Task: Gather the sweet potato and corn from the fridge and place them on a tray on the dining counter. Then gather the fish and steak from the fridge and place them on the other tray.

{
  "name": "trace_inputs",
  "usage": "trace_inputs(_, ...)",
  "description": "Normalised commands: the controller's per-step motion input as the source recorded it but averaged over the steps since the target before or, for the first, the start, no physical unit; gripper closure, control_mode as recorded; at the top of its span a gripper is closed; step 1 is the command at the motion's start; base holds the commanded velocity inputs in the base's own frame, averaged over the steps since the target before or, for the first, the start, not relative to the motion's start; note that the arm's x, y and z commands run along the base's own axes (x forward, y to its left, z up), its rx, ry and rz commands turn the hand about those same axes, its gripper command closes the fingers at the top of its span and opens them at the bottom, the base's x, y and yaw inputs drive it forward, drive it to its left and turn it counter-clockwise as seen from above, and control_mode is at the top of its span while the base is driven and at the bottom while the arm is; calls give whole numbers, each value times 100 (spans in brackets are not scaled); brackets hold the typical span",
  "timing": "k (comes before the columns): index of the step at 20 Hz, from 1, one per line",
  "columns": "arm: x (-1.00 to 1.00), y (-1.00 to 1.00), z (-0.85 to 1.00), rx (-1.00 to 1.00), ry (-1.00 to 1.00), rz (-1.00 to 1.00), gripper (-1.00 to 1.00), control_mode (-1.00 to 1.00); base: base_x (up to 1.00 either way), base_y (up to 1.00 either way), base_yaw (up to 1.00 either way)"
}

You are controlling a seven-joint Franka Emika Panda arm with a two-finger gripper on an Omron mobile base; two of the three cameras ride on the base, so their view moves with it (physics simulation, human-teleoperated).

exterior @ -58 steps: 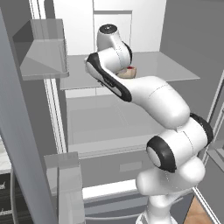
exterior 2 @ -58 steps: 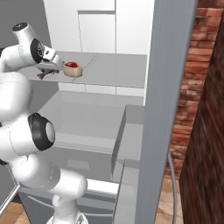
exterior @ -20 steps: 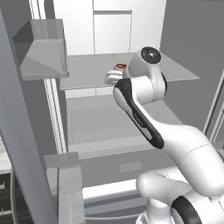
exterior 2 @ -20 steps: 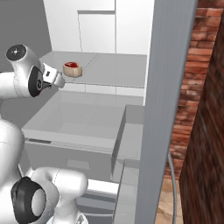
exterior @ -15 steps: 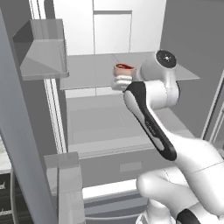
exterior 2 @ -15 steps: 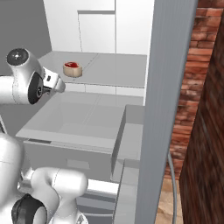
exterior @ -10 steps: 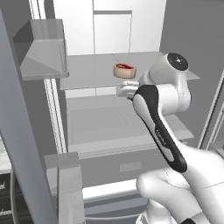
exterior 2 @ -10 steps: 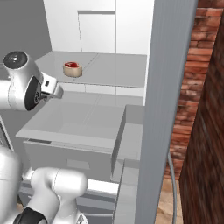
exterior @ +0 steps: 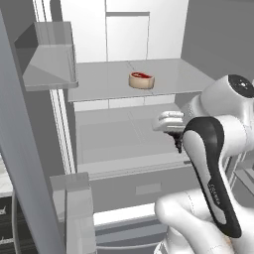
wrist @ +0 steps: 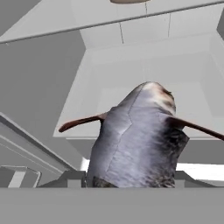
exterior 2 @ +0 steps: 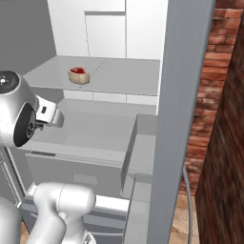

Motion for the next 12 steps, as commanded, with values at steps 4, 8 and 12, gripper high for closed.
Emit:
trace_inputs(4, -84, -39, -3, 0, 0, 1, 100, -100, 0, 0, 0)
trace_inputs(8, -46, -48, 0, -3, -2, 1, 100, -100, 0, 0, 0)
trace_inputs(12, -18, -34, 0, -1, -1, 0, 100, -100, 0, 0, 0)
